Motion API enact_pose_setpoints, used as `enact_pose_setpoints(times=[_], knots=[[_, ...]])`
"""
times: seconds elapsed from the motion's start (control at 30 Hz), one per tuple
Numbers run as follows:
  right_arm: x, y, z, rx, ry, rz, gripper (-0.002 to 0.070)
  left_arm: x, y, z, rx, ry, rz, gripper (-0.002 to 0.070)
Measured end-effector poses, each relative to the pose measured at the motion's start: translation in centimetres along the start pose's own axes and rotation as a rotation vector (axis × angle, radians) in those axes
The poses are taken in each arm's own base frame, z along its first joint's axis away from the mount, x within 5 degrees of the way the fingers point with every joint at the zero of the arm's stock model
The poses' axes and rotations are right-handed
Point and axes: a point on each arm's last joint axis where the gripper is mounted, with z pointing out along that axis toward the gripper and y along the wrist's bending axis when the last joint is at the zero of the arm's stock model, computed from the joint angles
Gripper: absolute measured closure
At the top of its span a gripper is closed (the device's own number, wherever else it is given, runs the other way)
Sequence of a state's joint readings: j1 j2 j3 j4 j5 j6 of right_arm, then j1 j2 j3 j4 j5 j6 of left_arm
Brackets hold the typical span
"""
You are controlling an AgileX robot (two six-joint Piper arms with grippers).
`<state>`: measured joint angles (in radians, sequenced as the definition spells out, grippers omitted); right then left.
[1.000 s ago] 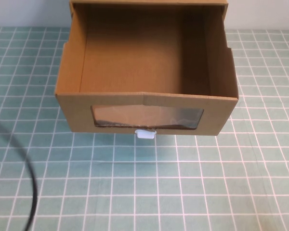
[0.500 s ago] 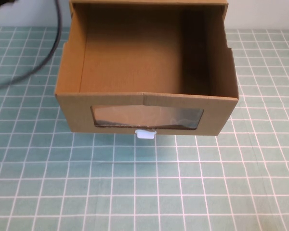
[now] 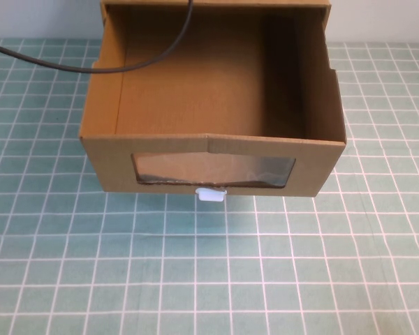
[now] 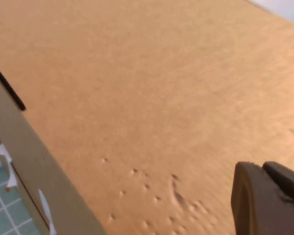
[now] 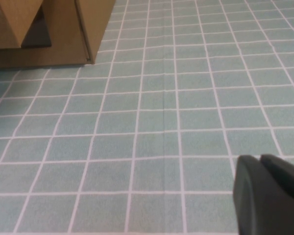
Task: Close the shoe box
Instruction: Press the shoe box with left arm, then close the shoe box with your right arm
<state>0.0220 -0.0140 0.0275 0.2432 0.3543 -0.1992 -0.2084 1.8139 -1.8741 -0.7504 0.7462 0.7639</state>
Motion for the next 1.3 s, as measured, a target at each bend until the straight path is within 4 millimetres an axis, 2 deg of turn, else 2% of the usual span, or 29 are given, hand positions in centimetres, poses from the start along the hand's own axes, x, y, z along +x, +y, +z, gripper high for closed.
enact_pose_setpoints(times=[0.2,0.43,0.73,0.83,0.93,1.03,1.1,1.2,1.3], knots=[[0.0,0.0,0.0,0.0,0.0,0.0,0.0688,1.6,0.7,2.8,0.022,0.048,-0.022,0.068],[-0.4,0.1,0.0,-0.011,-0.039,0.052,0.0688,1.6,0.7,3.1,0.024,0.043,-0.026,0.068],[-2.8,-0.3,-0.4,-0.044,-0.31,0.505,0.0689,1.6,0.6,3.1,0.024,0.043,-0.025,0.068],[-2.9,-0.4,-0.5,-0.056,-0.328,0.61,0.0688,1.5,0.6,3.1,0.023,0.042,-0.025,0.068],[-3.2,0.5,-0.7,-0.137,-0.245,0.636,0.0688,1.5,0.6,3.1,0.023,0.042,-0.025,0.068],[-5.0,2.0,-1.1,-0.238,-0.079,0.591,0.0688,1.5,0.6,3.1,0.023,0.042,-0.025,0.068],[-7.1,2.9,-1.1,-0.287,0.07,0.517,0.0687,1.5,0.6,3.1,0.023,0.042,-0.025,0.068],[-9.5,3.5,-0.3,-0.316,0.301,0.413,0.0687,1.5,0.6,3.1,0.023,0.042,-0.025,0.068],[-11.7,3.6,1.5,-0.327,0.486,0.315,0.0687,1.5,0.6,3.1,0.023,0.042,-0.025,0.068]])
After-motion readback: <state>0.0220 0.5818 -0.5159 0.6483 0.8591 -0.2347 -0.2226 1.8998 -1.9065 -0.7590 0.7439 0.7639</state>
